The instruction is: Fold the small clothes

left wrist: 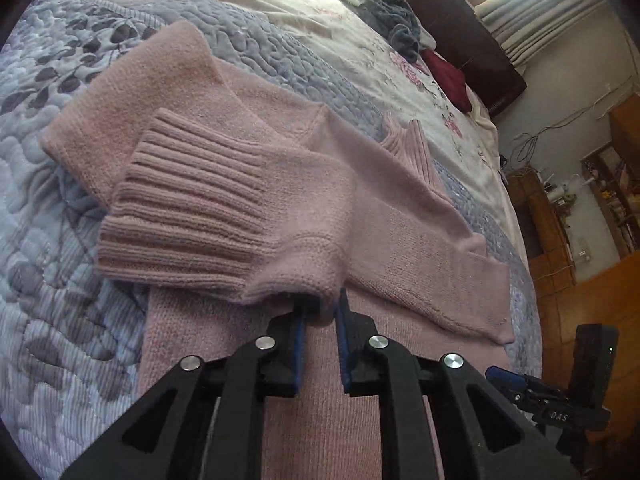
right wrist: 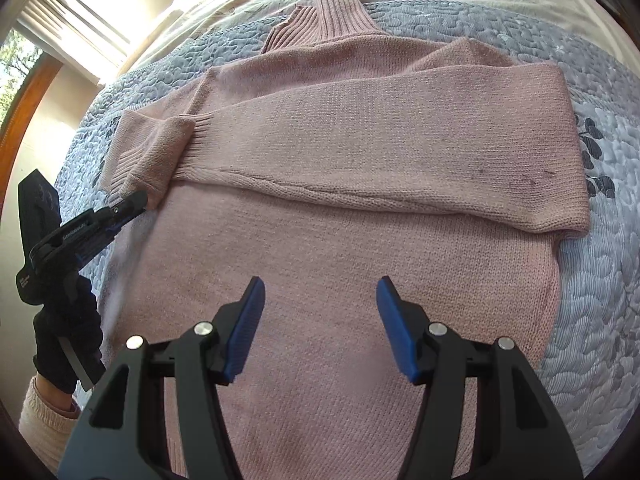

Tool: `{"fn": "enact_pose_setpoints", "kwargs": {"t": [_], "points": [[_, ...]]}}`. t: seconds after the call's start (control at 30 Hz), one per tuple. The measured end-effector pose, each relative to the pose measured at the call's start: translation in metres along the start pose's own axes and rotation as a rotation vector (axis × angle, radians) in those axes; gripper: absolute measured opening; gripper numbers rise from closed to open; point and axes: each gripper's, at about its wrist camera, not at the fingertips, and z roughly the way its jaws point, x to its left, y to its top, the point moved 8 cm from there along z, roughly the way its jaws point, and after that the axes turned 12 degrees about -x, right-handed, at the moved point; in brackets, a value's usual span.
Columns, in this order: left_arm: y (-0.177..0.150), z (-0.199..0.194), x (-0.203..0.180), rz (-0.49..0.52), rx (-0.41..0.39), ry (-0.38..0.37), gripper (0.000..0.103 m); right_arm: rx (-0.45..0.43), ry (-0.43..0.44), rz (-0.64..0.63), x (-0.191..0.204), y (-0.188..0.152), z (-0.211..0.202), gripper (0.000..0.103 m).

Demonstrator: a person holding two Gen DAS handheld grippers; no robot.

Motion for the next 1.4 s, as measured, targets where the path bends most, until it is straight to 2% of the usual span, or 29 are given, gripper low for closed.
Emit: {"fn": "enact_pose_setpoints", "kwargs": {"t": [0.1, 0.33, 0.43, 0.5, 0.57, 0.7, 0.8, 0.9, 0.93, 0.97, 1.0, 1.03, 1.07, 1.17, 1.27, 1.33, 1.4], "points": [[-0.003, -0.033, 0.012, 0.014, -0.019, 0.046, 0.014, 0.004, 0.016, 0.012, 0.011, -0.002, -0.007, 0.058], [-0.004, -0.113, 0.033, 0.032, -0.047, 0.214, 0.014, 0.006, 0.06, 0.082, 0.03, -0.013, -0.038, 0.06], [0.002, -0.139, 0.031, 0.076, -0.075, 0.248, 0.023, 0.002, 0.101, 0.092, 0.048, -0.008, -0.045, 0.06], [0.011, -0.145, 0.034, 0.1, -0.099, 0.268, 0.025, -0.002, 0.139, 0.09, 0.065, 0.003, -0.042, 0.06], [0.022, -0.142, 0.04, 0.111, -0.105, 0.288, 0.025, 0.009, 0.18, 0.109, 0.081, 0.018, -0.028, 0.064], [0.045, -0.127, 0.052, 0.106, -0.123, 0.294, 0.025, 0.088, 0.283, 0.162, 0.123, 0.049, 0.028, 0.064], [0.06, -0.112, 0.054, 0.122, -0.122, 0.295, 0.025, 0.157, 0.271, 0.155, 0.146, 0.061, 0.075, 0.064], [0.07, -0.097, 0.052, 0.143, -0.1, 0.29, 0.025, 0.226, 0.271, 0.19, 0.159, 0.06, 0.112, 0.064], [0.072, -0.092, 0.052, 0.147, -0.085, 0.292, 0.025, 0.243, 0.272, 0.206, 0.16, 0.059, 0.12, 0.061], [0.073, -0.087, 0.052, 0.148, -0.069, 0.291, 0.025, 0.248, 0.284, 0.222, 0.161, 0.058, 0.125, 0.044], [0.074, -0.084, 0.051, 0.147, -0.054, 0.288, 0.025, 0.257, 0.303, 0.235, 0.163, 0.057, 0.129, 0.033], [0.075, -0.081, 0.051, 0.147, -0.04, 0.288, 0.025, 0.273, 0.297, 0.243, 0.163, 0.056, 0.132, 0.019], [0.076, -0.08, 0.051, 0.149, -0.027, 0.288, 0.025, 0.281, 0.279, 0.247, 0.161, 0.056, 0.133, 0.014], [0.084, -0.08, 0.05, 0.146, 0.015, 0.282, 0.025, 0.26, 0.241, 0.255, 0.156, 0.063, 0.117, 0.012], [0.096, -0.085, 0.048, 0.174, 0.05, 0.275, 0.027, 0.218, 0.157, 0.216, 0.143, 0.078, 0.087, 0.012], [0.105, -0.089, 0.047, 0.176, 0.066, 0.259, 0.029, 0.196, 0.063, 0.178, 0.125, 0.086, 0.069, 0.012], [0.113, -0.092, 0.046, 0.175, 0.077, 0.241, 0.03, 0.178, -0.072, 0.153, 0.099, 0.092, 0.057, 0.012]]}}
